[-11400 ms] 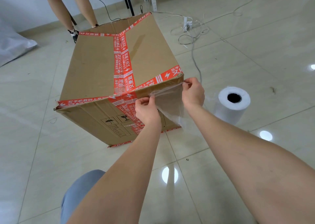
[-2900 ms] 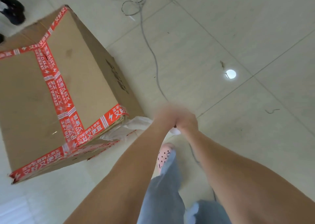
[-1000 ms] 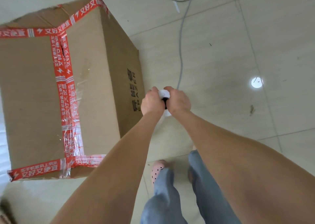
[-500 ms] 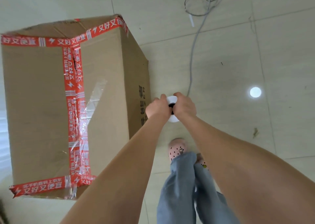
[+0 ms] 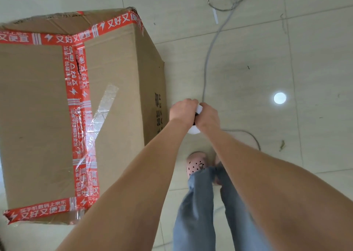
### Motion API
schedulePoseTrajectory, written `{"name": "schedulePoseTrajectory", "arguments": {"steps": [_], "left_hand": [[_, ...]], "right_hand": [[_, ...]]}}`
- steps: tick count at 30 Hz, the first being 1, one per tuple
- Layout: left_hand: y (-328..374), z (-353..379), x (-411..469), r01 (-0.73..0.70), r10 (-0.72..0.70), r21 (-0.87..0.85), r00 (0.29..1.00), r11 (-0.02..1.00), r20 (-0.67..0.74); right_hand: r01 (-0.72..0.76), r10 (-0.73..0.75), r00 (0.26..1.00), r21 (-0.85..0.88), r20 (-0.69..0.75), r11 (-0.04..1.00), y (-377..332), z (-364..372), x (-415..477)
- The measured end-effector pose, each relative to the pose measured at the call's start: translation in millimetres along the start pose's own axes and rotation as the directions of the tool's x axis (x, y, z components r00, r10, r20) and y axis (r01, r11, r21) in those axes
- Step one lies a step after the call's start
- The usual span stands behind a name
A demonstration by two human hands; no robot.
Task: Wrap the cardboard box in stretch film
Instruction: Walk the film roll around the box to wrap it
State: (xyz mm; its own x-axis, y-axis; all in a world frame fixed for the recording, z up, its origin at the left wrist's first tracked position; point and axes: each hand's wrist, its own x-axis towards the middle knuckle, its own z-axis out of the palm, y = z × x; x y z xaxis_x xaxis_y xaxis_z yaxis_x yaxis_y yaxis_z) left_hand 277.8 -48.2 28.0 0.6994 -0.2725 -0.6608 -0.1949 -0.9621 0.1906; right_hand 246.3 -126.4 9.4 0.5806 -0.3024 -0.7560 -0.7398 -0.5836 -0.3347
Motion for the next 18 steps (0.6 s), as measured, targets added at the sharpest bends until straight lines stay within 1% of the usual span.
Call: {"name": "schedulePoseTrajectory", "arguments": {"steps": [3, 6, 8, 10, 11, 13, 15, 18], "left_hand": [[-10, -9, 0, 0.071, -0.072, -0.034, 0.997, 0.997, -0.028], [-19, -19, 4, 0.182, -0.194, -0.155, 0.979, 0.971, -0.064], [-21, -21, 6, 0.223, -0.242, -0.213, 0.968, 0.951, -0.069], [-23, -23, 10, 0.275, -0.302, -0.269, 0.951, 0.923, -0.063], [-25, -25, 11, 0.302, -0.332, -0.293, 0.942, 0.907, -0.056], [-29, -29, 14, 0.327, -0.354, -0.290, 0.934, 0.899, -0.045], [-29, -34, 18, 0.304, -0.318, -0.231, 0.948, 0.924, -0.026], [-24, -41, 23, 0.224, -0.224, -0.171, 0.974, 0.959, 0.019]], "right_hand": [[0.120, -0.121, 0.993, -0.102, -0.008, 0.987, -16, -4, 2], [0.244, -0.247, 0.969, -0.205, 0.013, 0.948, -33, -11, 9], [0.302, -0.306, 0.952, -0.239, 0.023, 0.923, -40, -13, 14], [0.346, -0.352, 0.936, -0.234, 0.016, 0.909, -46, -14, 18], [0.342, -0.350, 0.937, -0.200, -0.001, 0.918, -49, -13, 19], [0.265, -0.268, 0.963, -0.078, -0.034, 0.961, -54, -11, 21], [0.139, -0.139, 0.990, 0.034, -0.012, 0.990, -58, -10, 22], [0.025, -0.033, 0.996, 0.098, 0.079, 0.995, -57, -9, 24]]}}
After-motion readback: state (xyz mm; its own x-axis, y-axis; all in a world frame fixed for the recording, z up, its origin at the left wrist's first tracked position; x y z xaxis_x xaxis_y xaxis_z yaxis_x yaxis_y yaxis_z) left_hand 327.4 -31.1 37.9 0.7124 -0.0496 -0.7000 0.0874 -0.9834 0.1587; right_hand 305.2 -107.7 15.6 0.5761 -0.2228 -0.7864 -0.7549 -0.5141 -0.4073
